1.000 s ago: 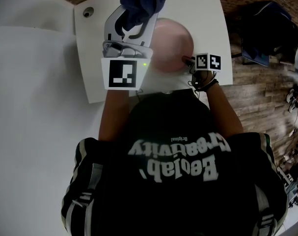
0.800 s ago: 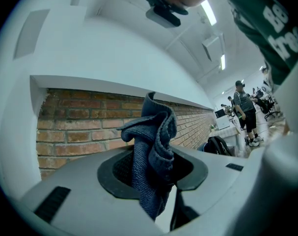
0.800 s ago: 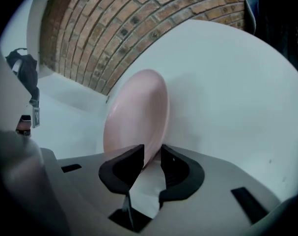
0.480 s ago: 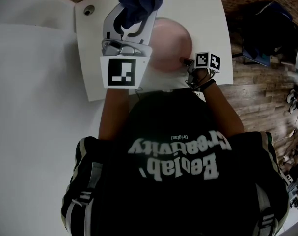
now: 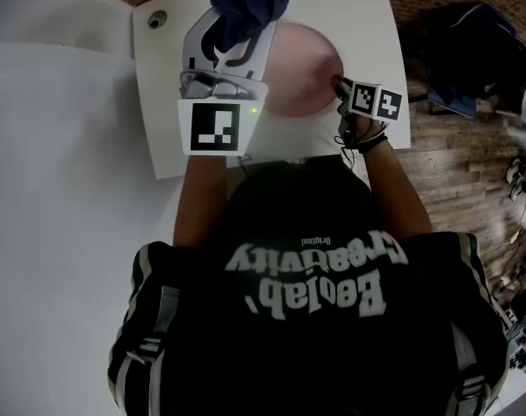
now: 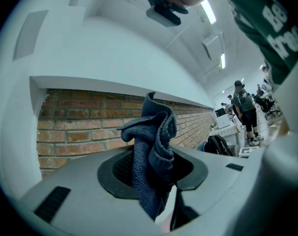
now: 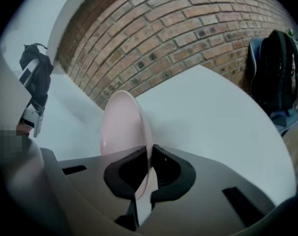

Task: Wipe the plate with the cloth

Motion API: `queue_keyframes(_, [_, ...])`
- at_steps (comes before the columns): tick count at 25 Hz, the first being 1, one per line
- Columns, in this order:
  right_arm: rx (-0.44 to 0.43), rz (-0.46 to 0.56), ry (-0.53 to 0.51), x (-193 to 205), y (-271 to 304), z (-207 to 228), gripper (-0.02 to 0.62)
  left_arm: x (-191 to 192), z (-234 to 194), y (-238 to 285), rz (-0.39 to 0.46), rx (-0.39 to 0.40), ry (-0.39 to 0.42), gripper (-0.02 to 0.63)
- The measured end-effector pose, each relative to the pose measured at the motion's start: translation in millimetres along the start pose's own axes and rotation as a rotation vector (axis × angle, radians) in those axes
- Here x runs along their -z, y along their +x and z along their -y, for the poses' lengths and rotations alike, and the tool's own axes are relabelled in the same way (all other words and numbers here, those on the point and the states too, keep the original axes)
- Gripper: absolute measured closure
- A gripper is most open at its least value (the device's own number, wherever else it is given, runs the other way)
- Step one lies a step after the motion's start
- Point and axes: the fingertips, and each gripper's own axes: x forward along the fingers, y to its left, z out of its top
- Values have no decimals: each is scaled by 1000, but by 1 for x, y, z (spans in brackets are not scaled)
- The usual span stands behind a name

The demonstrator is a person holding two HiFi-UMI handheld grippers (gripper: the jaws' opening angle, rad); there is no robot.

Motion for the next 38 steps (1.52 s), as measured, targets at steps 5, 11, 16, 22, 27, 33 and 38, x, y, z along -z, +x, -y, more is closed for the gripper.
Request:
queue_keyframes(5, [2,157,-102,-69,-30,-23,589,-2,-1,0,1,-4,-1,463])
queue_keyframes(11, [-8,370,-236,-143,-78,-64,589,-4,10,-2,-4,34,14,465])
queue_keyframes(16, [-35,473,-327,-181,-118,-94,589,-6,22,1,-35,60,42,469])
queue_keyframes(22, [-96,516,-343,-208,-140,-119,589,-13,39,12,-63,119,63,482])
queue_keyframes(27, [-135,506,-338,-205,-142,-132,589,-16,43,17,-90,99,73,485])
queue_keyframes(33, [-183,500,-329,-209,-145,-140,588,-6,60,32,-221,124,145,488])
queue_keyframes(38, [-227,497,-330,-213,-149,-142,589,5,76,47,-302,114,146,488])
